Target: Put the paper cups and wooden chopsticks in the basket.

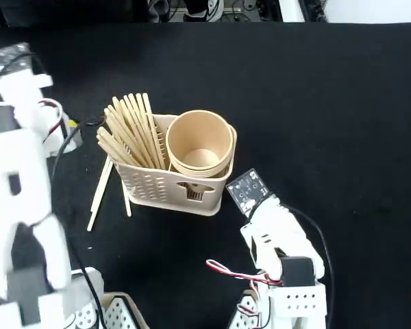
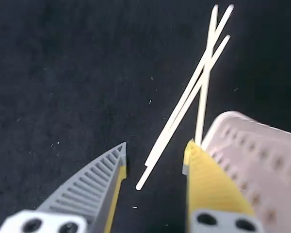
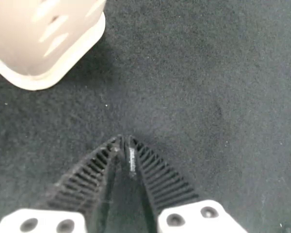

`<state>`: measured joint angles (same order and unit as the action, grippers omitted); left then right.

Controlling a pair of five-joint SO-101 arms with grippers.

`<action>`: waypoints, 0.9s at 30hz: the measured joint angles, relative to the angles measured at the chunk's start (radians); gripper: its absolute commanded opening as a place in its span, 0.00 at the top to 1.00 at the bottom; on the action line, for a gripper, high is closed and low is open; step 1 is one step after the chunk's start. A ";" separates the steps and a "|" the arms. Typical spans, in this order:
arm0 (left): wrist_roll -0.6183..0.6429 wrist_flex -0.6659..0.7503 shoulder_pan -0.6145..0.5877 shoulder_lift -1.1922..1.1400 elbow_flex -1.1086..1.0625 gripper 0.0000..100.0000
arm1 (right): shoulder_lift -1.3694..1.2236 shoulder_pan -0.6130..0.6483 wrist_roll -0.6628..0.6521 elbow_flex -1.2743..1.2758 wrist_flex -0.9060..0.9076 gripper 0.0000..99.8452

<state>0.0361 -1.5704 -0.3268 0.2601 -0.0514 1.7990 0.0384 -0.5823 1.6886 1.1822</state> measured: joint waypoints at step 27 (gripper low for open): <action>0.157 0.149 0.180 -0.864 0.446 0.80 | 0.000 0.000 0.000 0.000 0.000 0.99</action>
<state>0.1926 -1.4216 -0.1473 -0.6038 0.3951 1.7990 0.0384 -0.5823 1.6886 1.1822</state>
